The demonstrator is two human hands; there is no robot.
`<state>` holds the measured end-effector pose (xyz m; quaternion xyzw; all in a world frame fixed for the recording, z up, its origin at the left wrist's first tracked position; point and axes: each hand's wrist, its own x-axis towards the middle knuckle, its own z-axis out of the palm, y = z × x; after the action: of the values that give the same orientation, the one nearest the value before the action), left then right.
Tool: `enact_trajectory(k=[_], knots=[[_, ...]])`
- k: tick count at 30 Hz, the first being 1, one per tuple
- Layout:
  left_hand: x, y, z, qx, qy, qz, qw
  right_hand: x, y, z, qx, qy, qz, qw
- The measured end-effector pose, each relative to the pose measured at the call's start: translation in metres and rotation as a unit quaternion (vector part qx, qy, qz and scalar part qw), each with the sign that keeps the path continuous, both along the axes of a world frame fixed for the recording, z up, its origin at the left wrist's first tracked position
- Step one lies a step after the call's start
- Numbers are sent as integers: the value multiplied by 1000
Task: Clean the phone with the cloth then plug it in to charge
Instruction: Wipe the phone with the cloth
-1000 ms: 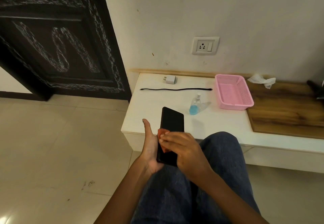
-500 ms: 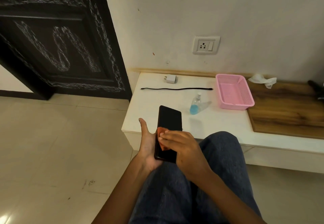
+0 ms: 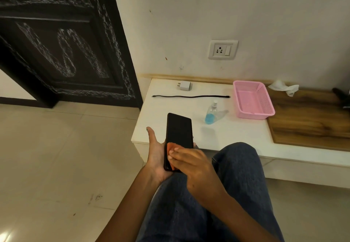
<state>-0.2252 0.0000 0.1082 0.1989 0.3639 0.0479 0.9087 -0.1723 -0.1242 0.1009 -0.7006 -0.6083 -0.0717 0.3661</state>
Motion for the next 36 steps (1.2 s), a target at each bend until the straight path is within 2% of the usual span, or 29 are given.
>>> enact_trajectory(k=[4, 10, 15, 18, 21, 27, 32, 36], knots=[[-6, -1, -8, 16, 16, -1, 1000, -3, -8, -2, -23, -18, 37, 999], [0, -1, -3, -14, -33, 8, 999, 9, 0, 4, -15, -8, -34, 999], [-4, 3, -9, 6, -15, 6, 1000, -4, -9, 0, -29, -14, 26, 999], [-3, -1, -6, -9, -31, 10, 999, 11, -6, 5, -16, 19, -11, 1000], [0, 0, -3, -12, -35, 31, 999, 9, -1, 9, -6, 8, -43, 999], [-2, 1, -6, 12, -19, 16, 1000, -5, -7, 3, -22, 15, 26, 999], [5, 0, -4, -10, -47, 37, 998, 18, -2, 13, -17, 6, -44, 999], [2, 1, -6, -2, -54, 33, 998, 1, -8, 5, -29, -3, 0, 1000]])
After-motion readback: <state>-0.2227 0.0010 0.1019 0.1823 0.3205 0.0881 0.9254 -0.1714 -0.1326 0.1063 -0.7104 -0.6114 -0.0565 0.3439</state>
